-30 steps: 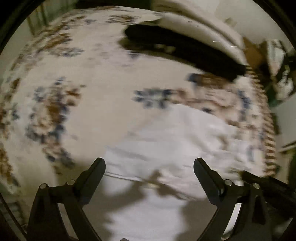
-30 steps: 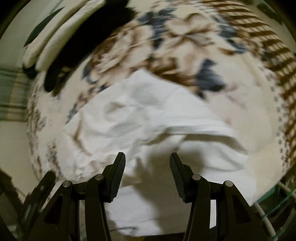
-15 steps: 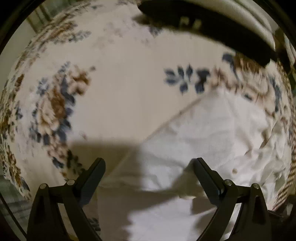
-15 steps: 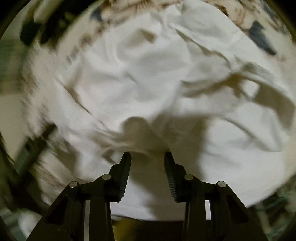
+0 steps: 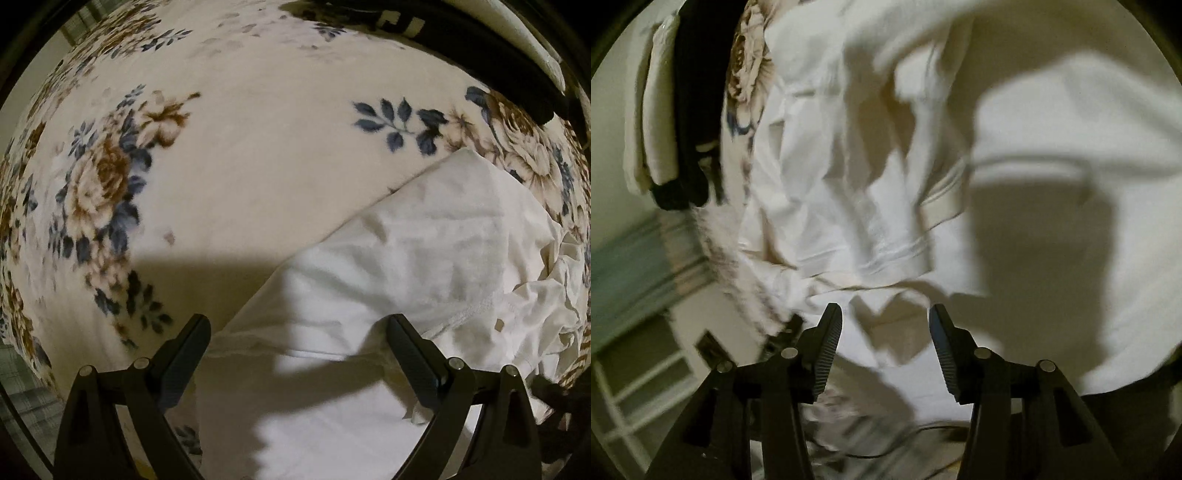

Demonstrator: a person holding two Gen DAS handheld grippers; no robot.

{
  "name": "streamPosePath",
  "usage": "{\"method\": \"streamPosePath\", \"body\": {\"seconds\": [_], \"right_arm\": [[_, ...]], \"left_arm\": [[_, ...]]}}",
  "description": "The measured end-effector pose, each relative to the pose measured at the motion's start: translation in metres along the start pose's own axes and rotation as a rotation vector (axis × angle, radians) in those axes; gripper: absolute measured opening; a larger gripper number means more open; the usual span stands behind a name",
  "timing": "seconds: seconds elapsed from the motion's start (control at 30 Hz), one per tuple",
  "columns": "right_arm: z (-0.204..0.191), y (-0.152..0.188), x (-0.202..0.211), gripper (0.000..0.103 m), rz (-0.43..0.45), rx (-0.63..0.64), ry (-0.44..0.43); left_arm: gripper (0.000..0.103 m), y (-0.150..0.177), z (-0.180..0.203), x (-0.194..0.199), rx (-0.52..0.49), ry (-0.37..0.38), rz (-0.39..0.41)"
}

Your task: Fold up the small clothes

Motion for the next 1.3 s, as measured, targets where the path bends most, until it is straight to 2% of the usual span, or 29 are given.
{"method": "streamPosePath", "body": {"seconds": [0.03, 0.07, 0.1, 0.13, 0.23, 0.33, 0.47, 0.6, 0.63, 0.67, 0.73, 0.77, 0.83, 0.87, 0.93, 1.03, 1.07, 1.13, 1.2, 1.23, 1.27, 1.3], "right_arm": [[-0.001, 0.001, -0.009, 0.052, -0.024, -0.009, 0.008], [-0.003, 0.002, -0.016, 0.046, -0.025, -0.012, 0.016], [-0.008, -0.001, -0.017, 0.033, -0.010, -0.008, 0.017], [-0.016, 0.001, -0.018, 0.003, 0.015, 0.020, 0.056], [-0.055, 0.004, -0.009, 0.002, 0.070, 0.133, 0.115], [-0.091, 0.008, 0.016, 0.002, 0.149, 0.225, 0.123], [-0.106, -0.007, 0.047, 0.002, 0.254, 0.312, 0.221], [-0.084, -0.039, 0.038, 0.003, 0.190, 0.245, 0.353], [-0.079, -0.039, 0.042, 0.006, 0.197, 0.224, 0.333], [-0.076, -0.038, 0.047, 0.020, 0.213, 0.215, 0.327], [-0.074, -0.028, 0.059, 0.034, 0.258, 0.224, 0.339], [-0.074, -0.020, 0.067, 0.034, 0.282, 0.244, 0.322], [-0.077, -0.005, 0.069, 0.034, 0.271, 0.299, 0.295], [-0.082, 0.001, 0.061, 0.034, 0.247, 0.334, 0.296], [-0.092, 0.005, 0.032, 0.034, 0.143, 0.408, 0.304], [-0.094, -0.005, -0.002, 0.034, 0.039, 0.419, 0.305], [-0.092, -0.012, -0.008, 0.034, 0.050, 0.408, 0.319], [-0.086, -0.033, -0.002, 0.033, 0.158, 0.378, 0.398], [-0.078, -0.051, 0.009, 0.028, 0.222, 0.349, 0.446], [-0.073, -0.058, 0.013, 0.018, 0.225, 0.329, 0.435], [-0.068, -0.064, 0.014, 0.014, 0.209, 0.313, 0.438], [-0.068, -0.065, 0.015, 0.014, 0.200, 0.315, 0.444]], "left_arm": [[0.098, 0.002, -0.003, 0.002, 0.011, 0.009, 0.001], [0.098, 0.003, -0.007, 0.005, 0.021, 0.015, 0.002], [0.098, 0.006, -0.008, 0.008, 0.030, 0.021, 0.004], [0.098, 0.008, -0.011, 0.014, 0.045, 0.035, 0.012], [0.098, 0.009, -0.017, 0.033, 0.076, 0.064, 0.049], [0.098, 0.005, -0.020, 0.045, 0.099, 0.085, 0.077], [0.098, -0.005, -0.013, 0.042, 0.109, 0.096, 0.072], [0.098, -0.015, -0.002, 0.033, 0.076, 0.079, 0.054], [0.098, -0.016, 0.000, 0.033, 0.071, 0.083, 0.057], [0.098, -0.016, 0.001, 0.035, 0.064, 0.079, 0.062], [0.098, -0.013, 0.000, 0.041, 0.049, 0.074, 0.071], [0.098, -0.012, 0.001, 0.042, 0.049, 0.076, 0.075], [0.098, -0.005, 0.000, 0.046, 0.050, 0.084, 0.076], [0.098, -0.002, 0.001, 0.047, 0.049, 0.088, 0.076], [0.098, 0.001, 0.008, 0.046, 0.036, 0.097, 0.075], [0.098, 0.000, 0.021, 0.038, 0.009, 0.110, 0.073], [0.098, -0.004, 0.026, 0.033, -0.003, 0.107, 0.090], [0.098, -0.016, 0.031, 0.011, -0.023, 0.050, 0.082], [0.099, -0.025, 0.030, -0.009, -0.017, 0.056, 0.052], [0.100, -0.029, 0.028, -0.020, -0.006, 0.066, 0.030], [0.101, -0.031, 0.027, -0.023, -0.002, 0.074, 0.024], [0.101, -0.032, 0.026, -0.022, 0.001, 0.080, 0.024]]}}
Point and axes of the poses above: each gripper's, at about its wrist camera, not at the fingertips, and x roughly against the way its jaws point, z to its right, y to its underside, the point moved 4 cm from there along -x, roughly the way its jaws point, and after that the axes turned 11 degrees about -z, right-handed, at the moved point
